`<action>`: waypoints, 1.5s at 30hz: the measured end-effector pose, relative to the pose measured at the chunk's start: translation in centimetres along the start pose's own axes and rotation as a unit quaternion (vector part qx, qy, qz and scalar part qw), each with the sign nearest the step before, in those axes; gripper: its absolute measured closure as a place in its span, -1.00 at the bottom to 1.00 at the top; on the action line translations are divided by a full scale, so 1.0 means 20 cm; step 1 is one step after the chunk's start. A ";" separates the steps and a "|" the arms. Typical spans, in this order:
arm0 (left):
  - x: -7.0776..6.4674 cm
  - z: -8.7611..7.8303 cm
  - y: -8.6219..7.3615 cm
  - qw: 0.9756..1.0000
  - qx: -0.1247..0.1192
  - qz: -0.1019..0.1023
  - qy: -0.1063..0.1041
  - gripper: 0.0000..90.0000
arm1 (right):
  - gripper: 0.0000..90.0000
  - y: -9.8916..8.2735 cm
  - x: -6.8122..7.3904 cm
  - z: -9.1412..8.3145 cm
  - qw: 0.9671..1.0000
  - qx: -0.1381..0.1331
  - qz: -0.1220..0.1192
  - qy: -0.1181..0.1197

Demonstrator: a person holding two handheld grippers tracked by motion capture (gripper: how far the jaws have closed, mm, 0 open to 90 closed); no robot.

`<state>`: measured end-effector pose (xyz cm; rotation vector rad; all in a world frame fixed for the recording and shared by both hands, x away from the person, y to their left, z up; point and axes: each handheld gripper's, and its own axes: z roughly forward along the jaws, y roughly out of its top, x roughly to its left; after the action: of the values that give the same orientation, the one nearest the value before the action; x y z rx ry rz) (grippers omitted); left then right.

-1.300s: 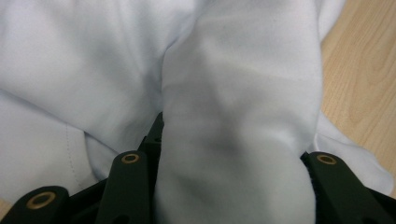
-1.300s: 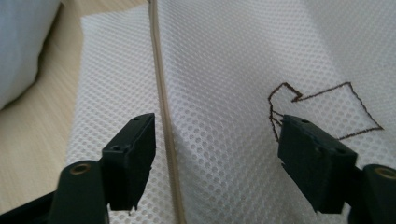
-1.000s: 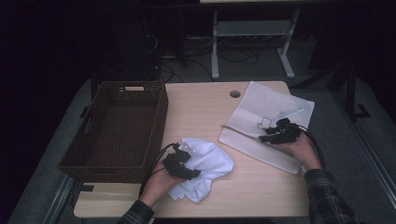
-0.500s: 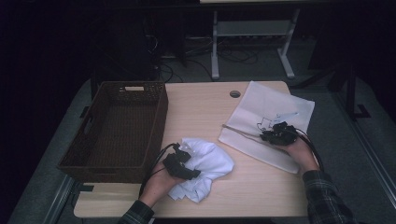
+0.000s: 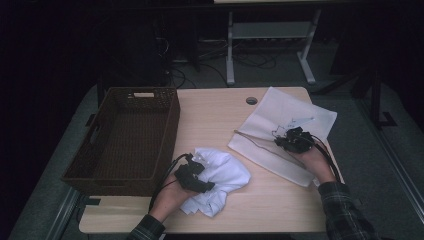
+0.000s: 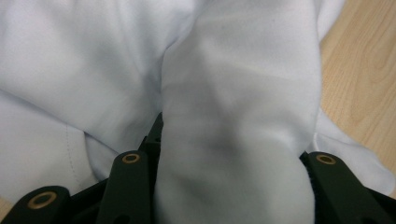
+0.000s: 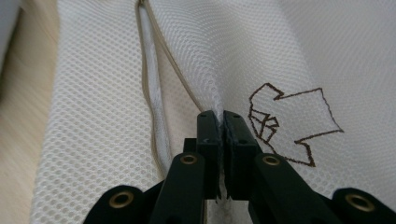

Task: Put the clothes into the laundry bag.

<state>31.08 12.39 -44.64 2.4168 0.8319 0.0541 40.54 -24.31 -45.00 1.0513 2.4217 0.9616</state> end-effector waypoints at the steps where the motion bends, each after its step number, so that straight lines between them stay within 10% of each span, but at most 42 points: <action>1: 0.00 0.00 0.00 1.000 0.000 0.000 0.000 0.17 | 0.89 0.01 0.01 -0.01 1.000 -0.005 0.005 0.002; 26: 0.00 0.00 0.00 1.000 0.003 0.006 0.002 0.19 | 0.93 0.25 0.05 -0.24 0.992 -0.121 0.040 0.009; 45: -0.08 -0.10 0.05 0.998 -0.003 0.063 -0.020 0.45 | 0.93 0.23 0.06 -0.20 0.994 -0.100 0.040 0.021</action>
<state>29.94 11.89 -42.12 2.4537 0.6595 0.0564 40.03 -22.95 -38.99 1.0720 2.2722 1.2356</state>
